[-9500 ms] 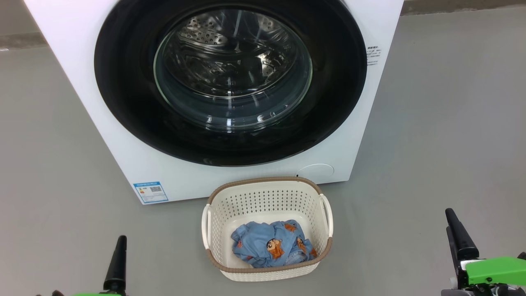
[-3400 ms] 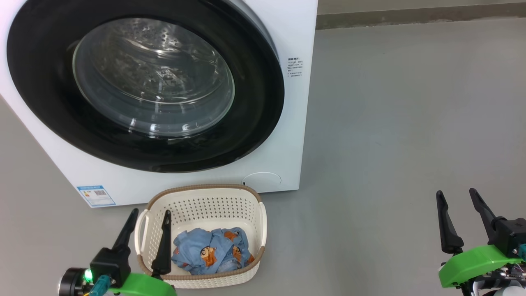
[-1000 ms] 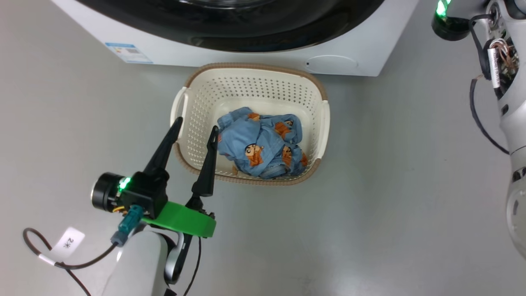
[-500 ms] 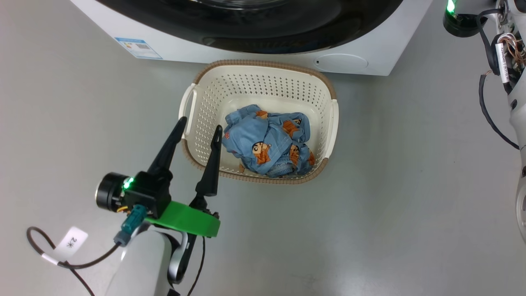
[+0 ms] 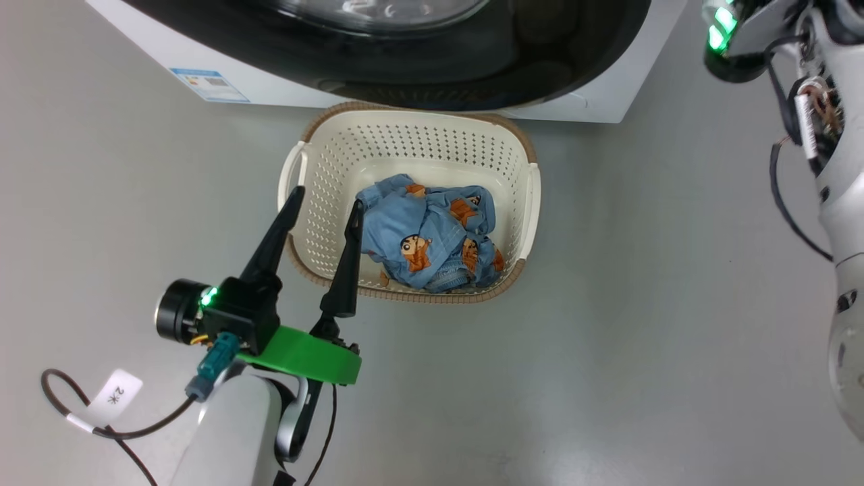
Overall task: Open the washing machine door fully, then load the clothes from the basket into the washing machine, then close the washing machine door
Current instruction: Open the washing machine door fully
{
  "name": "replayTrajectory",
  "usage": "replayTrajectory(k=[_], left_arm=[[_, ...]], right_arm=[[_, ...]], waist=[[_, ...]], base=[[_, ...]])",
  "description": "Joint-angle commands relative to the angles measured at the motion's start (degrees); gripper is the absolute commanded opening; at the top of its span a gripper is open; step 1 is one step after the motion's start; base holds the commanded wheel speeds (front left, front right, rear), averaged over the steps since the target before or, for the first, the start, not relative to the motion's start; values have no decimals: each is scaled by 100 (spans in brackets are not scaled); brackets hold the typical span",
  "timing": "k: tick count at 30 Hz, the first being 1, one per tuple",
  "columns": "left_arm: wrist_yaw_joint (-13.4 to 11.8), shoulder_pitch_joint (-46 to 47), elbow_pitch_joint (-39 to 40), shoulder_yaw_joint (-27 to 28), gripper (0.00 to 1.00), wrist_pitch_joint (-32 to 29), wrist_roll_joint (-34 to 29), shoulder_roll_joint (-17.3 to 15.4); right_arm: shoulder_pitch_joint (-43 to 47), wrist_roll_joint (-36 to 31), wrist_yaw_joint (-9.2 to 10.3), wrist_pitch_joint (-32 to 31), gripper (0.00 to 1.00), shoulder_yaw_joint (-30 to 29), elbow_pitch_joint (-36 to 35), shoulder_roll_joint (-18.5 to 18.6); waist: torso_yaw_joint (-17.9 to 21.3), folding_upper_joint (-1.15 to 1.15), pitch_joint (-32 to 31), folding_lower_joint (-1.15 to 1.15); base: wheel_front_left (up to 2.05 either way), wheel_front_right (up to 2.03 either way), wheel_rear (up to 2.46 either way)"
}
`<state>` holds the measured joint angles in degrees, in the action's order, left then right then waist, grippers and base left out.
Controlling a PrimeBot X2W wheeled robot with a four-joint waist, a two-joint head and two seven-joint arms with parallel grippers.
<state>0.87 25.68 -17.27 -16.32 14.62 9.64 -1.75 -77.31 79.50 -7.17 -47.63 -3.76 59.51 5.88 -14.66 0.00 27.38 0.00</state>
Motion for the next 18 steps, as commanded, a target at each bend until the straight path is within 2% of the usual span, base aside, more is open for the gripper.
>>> replayTrajectory(k=[1,10,18], left_arm=[[-49,64,150,192,100,38,7,-113],[-80,22,124,228,100,38,14,-113],[-84,-63,94,256,100,38,0,-113]], right_arm=[[218,81,-32,-181,0,113,-247,-266],[977,523,-32,-952,0,350,-1137,-296],[1816,1173,-32,-1282,0,1005,-2140,-299]], waist=[[29,0,-9,0],[126,0,-85,0],[159,0,-187,0]], base=[[0,0,0],[0,0,0],[0,0,0]])
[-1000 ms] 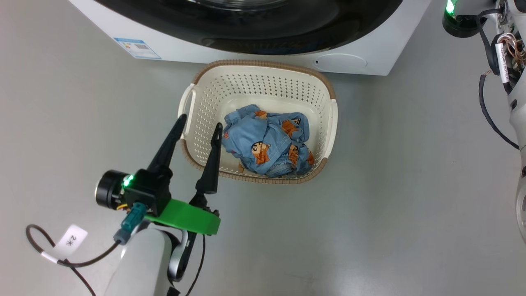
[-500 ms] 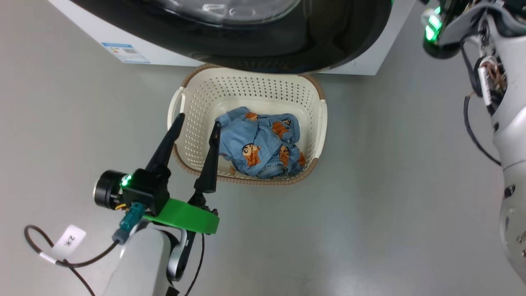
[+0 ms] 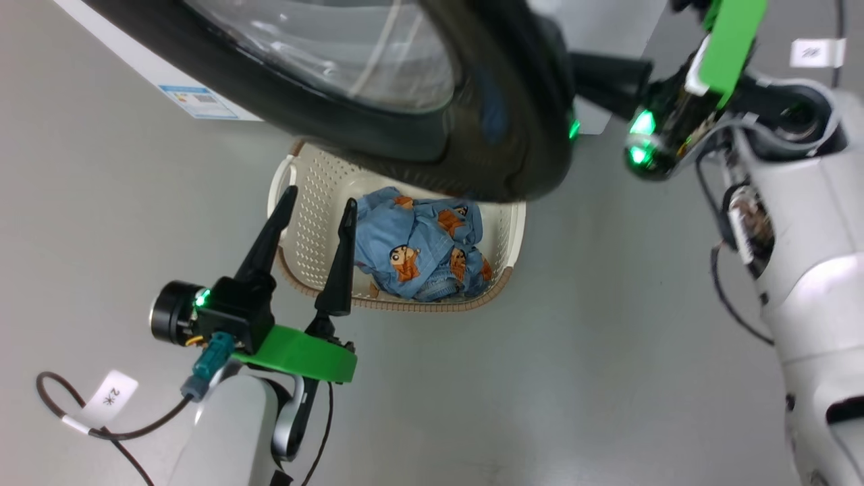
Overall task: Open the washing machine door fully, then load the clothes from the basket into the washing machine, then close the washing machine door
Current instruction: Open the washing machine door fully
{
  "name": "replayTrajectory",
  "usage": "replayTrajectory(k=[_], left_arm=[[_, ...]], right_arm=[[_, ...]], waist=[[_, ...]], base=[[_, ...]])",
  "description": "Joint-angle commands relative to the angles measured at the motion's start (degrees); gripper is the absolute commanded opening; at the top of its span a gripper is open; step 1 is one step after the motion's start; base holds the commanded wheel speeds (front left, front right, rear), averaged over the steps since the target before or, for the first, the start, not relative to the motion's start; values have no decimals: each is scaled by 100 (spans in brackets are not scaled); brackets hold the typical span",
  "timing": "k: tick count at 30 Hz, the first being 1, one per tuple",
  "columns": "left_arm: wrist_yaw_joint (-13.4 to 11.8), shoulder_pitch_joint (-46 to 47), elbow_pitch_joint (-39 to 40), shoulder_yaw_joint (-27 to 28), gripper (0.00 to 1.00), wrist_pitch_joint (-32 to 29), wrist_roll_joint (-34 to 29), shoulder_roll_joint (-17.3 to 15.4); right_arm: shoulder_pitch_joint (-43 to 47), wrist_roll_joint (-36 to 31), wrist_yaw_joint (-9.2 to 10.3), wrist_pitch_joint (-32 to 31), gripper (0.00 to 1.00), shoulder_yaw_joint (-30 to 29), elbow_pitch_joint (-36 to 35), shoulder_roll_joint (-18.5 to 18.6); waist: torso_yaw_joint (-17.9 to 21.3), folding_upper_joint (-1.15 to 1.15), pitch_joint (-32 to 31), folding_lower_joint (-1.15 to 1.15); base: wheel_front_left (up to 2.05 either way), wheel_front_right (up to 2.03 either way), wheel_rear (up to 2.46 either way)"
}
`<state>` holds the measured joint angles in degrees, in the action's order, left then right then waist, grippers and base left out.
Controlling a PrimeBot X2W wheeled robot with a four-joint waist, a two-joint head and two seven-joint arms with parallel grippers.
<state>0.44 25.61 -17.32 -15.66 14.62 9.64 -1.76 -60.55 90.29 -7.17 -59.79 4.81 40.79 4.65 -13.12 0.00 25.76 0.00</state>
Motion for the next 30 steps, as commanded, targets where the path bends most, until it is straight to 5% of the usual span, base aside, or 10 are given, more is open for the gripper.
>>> replayTrajectory(k=[1,15,30], left_arm=[[-40,-66,93,193,100,38,-1,-112],[-50,-192,11,193,100,38,14,-111],[39,-470,-177,364,100,38,-127,-111]], right_arm=[[237,174,-32,-62,0,238,-390,-176],[1097,849,-32,87,0,1269,-1412,-177],[1645,1211,-32,353,0,1761,-1481,-177]], waist=[[6,0,-40,0],[-86,0,-272,0],[-267,0,-761,0]], base=[[0,0,0],[0,0,0],[0,0,0]])
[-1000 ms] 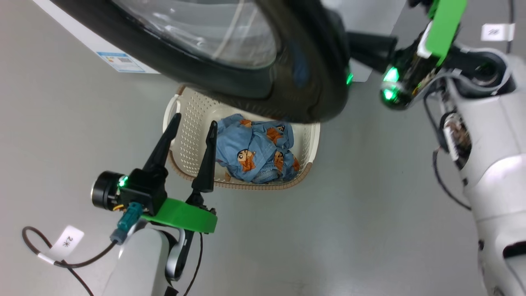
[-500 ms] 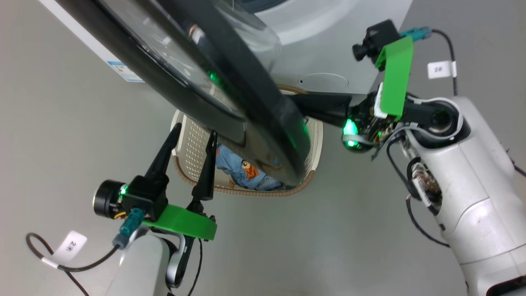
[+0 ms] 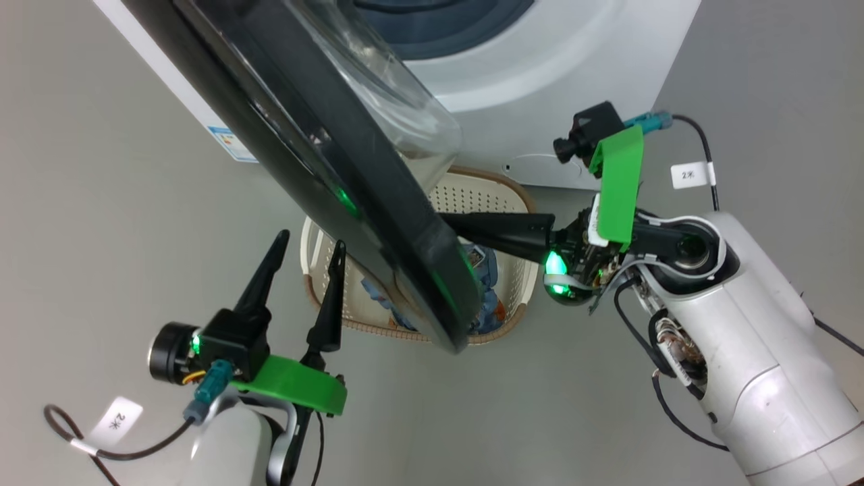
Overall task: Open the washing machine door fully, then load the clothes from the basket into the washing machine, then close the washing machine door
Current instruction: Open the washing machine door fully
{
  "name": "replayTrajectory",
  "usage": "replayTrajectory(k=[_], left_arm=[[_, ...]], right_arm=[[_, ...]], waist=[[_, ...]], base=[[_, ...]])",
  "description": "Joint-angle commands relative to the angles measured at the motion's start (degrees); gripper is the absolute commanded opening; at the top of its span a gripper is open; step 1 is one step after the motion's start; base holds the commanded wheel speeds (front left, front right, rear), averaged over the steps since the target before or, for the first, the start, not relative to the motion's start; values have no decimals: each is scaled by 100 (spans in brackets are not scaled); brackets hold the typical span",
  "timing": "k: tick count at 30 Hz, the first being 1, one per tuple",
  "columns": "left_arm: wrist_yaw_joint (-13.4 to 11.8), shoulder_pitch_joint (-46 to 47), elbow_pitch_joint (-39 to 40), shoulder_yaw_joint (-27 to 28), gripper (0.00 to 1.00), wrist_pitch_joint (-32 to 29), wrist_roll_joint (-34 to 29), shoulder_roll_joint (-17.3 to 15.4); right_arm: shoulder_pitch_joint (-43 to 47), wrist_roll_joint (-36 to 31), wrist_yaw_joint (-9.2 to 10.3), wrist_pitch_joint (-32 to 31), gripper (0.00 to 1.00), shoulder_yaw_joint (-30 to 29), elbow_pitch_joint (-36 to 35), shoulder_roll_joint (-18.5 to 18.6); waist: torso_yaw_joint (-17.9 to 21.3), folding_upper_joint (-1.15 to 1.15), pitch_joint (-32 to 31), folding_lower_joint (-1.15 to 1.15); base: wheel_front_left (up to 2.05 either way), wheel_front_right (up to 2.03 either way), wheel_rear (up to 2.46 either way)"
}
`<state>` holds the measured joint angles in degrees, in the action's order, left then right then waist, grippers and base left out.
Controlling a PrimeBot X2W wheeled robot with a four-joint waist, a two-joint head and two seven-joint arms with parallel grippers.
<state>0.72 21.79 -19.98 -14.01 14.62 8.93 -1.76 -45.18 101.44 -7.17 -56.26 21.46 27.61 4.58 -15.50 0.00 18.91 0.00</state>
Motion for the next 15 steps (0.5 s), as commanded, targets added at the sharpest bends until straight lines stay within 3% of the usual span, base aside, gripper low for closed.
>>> replayTrajectory(k=[1,15], left_arm=[[19,-107,74,211,100,38,-67,-111],[72,-333,-54,352,100,38,-102,-111]], right_arm=[[136,122,-32,13,0,119,-162,-169],[599,205,-32,1055,0,-124,-336,9]], waist=[[-31,0,-113,0],[188,0,-555,0]], base=[[0,0,0],[0,0,0]])
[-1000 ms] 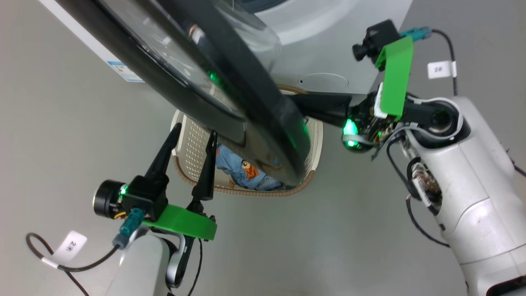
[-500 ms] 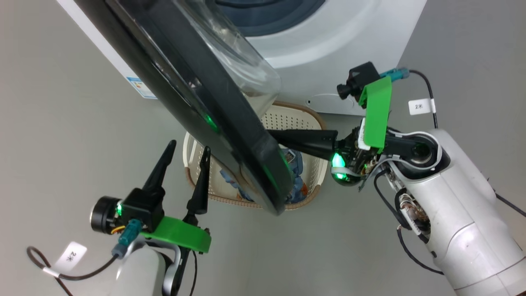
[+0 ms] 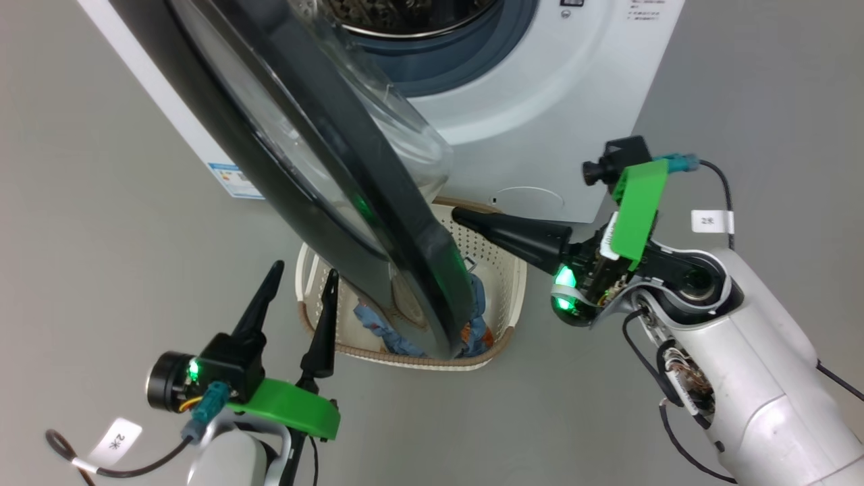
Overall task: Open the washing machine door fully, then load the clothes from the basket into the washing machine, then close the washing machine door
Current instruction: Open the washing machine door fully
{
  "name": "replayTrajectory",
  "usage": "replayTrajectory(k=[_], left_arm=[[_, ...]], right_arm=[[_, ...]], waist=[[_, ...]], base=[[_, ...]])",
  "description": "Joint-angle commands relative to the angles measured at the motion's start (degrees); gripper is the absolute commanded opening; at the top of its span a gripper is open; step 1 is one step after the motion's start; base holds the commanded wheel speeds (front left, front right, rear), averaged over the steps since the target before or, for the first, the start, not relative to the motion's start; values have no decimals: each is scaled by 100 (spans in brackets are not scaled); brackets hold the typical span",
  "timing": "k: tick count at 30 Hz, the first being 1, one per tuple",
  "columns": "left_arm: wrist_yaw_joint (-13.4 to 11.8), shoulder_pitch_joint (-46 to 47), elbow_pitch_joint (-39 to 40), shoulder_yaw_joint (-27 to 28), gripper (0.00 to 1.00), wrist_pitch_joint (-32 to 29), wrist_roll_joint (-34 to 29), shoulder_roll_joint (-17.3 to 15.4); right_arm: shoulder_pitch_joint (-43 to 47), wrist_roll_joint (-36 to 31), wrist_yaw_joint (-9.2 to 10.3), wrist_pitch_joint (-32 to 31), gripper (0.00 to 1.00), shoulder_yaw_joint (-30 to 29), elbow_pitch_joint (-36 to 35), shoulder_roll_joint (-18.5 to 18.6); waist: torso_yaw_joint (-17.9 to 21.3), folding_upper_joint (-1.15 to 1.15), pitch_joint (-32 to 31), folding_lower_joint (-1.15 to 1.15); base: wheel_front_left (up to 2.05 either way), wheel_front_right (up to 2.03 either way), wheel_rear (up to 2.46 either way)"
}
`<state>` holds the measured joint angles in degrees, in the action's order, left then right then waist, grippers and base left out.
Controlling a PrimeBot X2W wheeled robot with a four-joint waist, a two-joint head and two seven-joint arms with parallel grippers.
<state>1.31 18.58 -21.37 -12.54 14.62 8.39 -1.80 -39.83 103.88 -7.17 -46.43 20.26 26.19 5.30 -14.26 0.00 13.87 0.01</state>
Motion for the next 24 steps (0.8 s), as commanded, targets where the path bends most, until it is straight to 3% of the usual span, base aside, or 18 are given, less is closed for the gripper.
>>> replayTrajectory(k=[1,10,12,13,24], left_arm=[[13,-12,86,205,100,38,-48,-108],[16,-27,40,328,100,38,-71,-108],[21,-41,19,349,100,38,-78,-108],[25,-49,9,360,100,38,-84,-108],[84,-195,-49,509,100,38,-90,-108]], right_arm=[[65,-39,-32,73,0,-4,-194,-63],[430,-850,-32,1491,0,-406,-677,119],[547,-1173,-32,1885,57,-474,-790,191],[614,-1366,-32,2087,100,-474,-851,224],[1301,-4537,-32,5352,100,-191,-263,766]], waist=[[63,0,-51,-1],[277,0,-140,-1],[320,0,-177,-1],[343,0,-197,-1],[527,0,-500,-1]], base=[[0,0,0],[0,0,0],[0,0,0],[0,0,0],[0,0,0]])
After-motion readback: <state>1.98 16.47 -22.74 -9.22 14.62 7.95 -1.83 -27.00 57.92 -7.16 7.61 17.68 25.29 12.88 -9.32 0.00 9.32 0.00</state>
